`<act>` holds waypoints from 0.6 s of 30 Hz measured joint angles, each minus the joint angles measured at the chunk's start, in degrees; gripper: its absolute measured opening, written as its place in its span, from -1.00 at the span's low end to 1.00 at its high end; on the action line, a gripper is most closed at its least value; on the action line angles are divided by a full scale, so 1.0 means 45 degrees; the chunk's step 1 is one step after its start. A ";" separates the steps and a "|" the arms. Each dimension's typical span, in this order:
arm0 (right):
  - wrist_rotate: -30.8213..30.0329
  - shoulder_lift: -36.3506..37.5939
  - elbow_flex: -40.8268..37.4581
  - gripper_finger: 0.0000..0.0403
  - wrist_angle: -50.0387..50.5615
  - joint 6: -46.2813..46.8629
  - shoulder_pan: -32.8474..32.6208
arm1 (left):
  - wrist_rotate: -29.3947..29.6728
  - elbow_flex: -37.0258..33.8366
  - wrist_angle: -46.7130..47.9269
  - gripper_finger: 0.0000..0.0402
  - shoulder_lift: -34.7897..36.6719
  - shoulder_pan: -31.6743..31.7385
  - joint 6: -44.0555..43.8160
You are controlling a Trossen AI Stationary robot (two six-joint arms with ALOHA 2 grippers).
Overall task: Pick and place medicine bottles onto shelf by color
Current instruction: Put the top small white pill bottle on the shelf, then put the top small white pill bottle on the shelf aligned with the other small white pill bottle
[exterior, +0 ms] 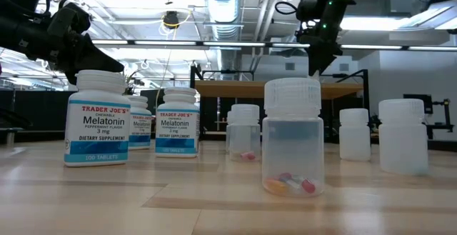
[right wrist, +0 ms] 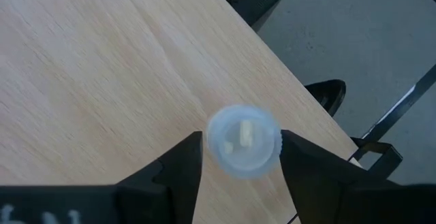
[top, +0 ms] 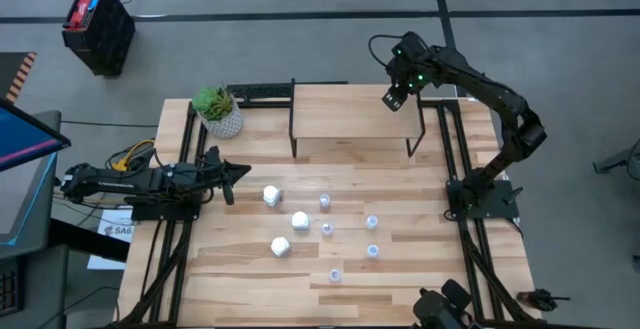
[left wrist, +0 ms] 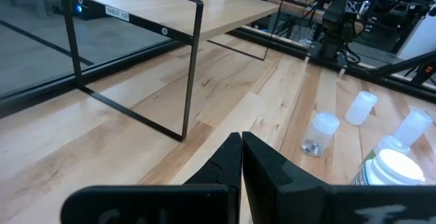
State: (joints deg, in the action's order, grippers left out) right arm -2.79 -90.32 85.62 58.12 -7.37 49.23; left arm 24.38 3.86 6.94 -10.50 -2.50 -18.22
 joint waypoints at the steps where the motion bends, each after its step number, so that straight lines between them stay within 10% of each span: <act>1: 0.0002 0.0000 0.0000 0.08 -0.0026 -0.0002 0.0000 | 0.0000 0.0000 0.0000 -1.00 0.0000 0.0003 0.0000; 18: 0.0078 0.0022 0.3841 0.08 0.2402 0.0722 -0.0977 | -0.0005 0.0005 0.0015 -1.00 0.0000 0.0000 0.0000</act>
State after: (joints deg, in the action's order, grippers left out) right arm -2.43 -90.23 102.91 68.93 -4.12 44.84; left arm 24.36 3.88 7.01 -10.50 -2.50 -18.22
